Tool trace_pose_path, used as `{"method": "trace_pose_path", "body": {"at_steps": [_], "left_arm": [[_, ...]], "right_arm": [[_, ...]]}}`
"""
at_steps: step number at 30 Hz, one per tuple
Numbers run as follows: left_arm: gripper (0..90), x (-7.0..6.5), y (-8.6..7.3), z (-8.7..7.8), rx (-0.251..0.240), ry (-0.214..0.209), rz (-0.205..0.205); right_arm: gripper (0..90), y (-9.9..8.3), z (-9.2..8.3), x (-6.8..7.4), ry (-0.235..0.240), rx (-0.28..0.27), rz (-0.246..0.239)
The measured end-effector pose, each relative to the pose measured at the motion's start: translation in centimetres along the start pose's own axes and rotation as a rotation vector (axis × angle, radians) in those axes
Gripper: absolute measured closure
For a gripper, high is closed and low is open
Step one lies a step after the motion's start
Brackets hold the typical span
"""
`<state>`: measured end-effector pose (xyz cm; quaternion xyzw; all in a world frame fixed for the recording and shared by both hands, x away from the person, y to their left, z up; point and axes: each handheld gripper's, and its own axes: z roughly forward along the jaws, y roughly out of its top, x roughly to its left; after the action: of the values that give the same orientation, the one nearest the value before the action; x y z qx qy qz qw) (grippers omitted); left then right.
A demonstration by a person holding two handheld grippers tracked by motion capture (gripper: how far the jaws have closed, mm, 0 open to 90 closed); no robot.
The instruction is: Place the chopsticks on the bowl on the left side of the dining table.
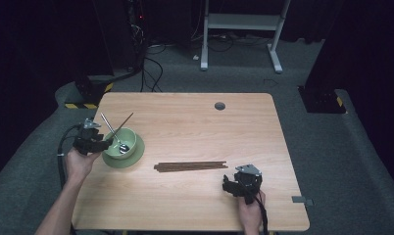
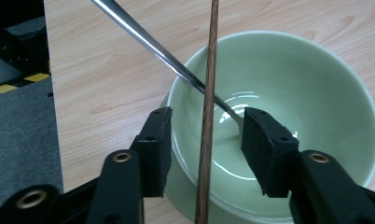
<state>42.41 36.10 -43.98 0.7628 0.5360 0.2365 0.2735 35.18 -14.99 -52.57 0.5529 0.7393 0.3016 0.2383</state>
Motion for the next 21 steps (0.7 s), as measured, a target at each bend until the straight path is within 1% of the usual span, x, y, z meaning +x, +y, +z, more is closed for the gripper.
{"method": "trace_pose_path", "body": {"at_steps": [2,3,7,8,10,12,14,15,16,17,18,21], "left_arm": [[49.3,-0.1,0.0,-0.2,-0.013,0.001,-0.006],[48.1,-0.2,0.0,-0.3,-0.022,-0.001,-0.017],[44.2,-0.4,0.2,-0.8,-0.046,0.006,-0.027],[43.6,-0.4,0.2,-0.8,-0.046,0.006,-0.027],[43.1,-0.5,0.2,-1.0,-0.062,0.001,-0.034],[42.1,-0.8,0.3,-1.2,-0.074,0.001,-0.031],[39.5,-1.0,0.4,-1.4,-0.073,-0.005,-0.037],[36.4,-1.2,0.5,-1.5,-0.073,-0.007,-0.049],[34.8,-1.2,0.5,-1.5,-0.073,-0.007,-0.049],[34.1,-1.4,0.6,-1.5,-0.08,-0.013,-0.062],[34.0,-1.4,0.6,-1.5,-0.08,-0.013,-0.062],[33.4,-1.9,0.7,-1.5,-0.091,-0.032,-0.057]], "right_arm": [[13.4,0.0,0.0,0.0,0.0,0.0,0.0],[13.4,0.0,0.0,0.0,0.0,0.0,0.001],[13.4,0.0,0.0,0.0,0.0,0.0,0.0],[13.4,0.0,0.0,0.0,0.0,0.0,0.0],[13.4,0.0,0.0,0.0,0.0,0.0,0.001],[13.4,0.0,0.0,0.0,0.0,0.0,0.0],[13.4,0.0,0.0,0.0,0.0,0.0,0.0],[13.4,0.0,0.0,0.0,0.0,-0.001,0.001],[13.4,0.0,0.0,0.0,0.0,-0.001,0.001],[13.4,0.0,0.0,0.0,0.001,-0.001,0.0],[13.4,0.0,0.0,0.0,0.001,-0.001,0.0],[13.4,0.0,0.0,0.0,0.0,0.0,0.001]]}}
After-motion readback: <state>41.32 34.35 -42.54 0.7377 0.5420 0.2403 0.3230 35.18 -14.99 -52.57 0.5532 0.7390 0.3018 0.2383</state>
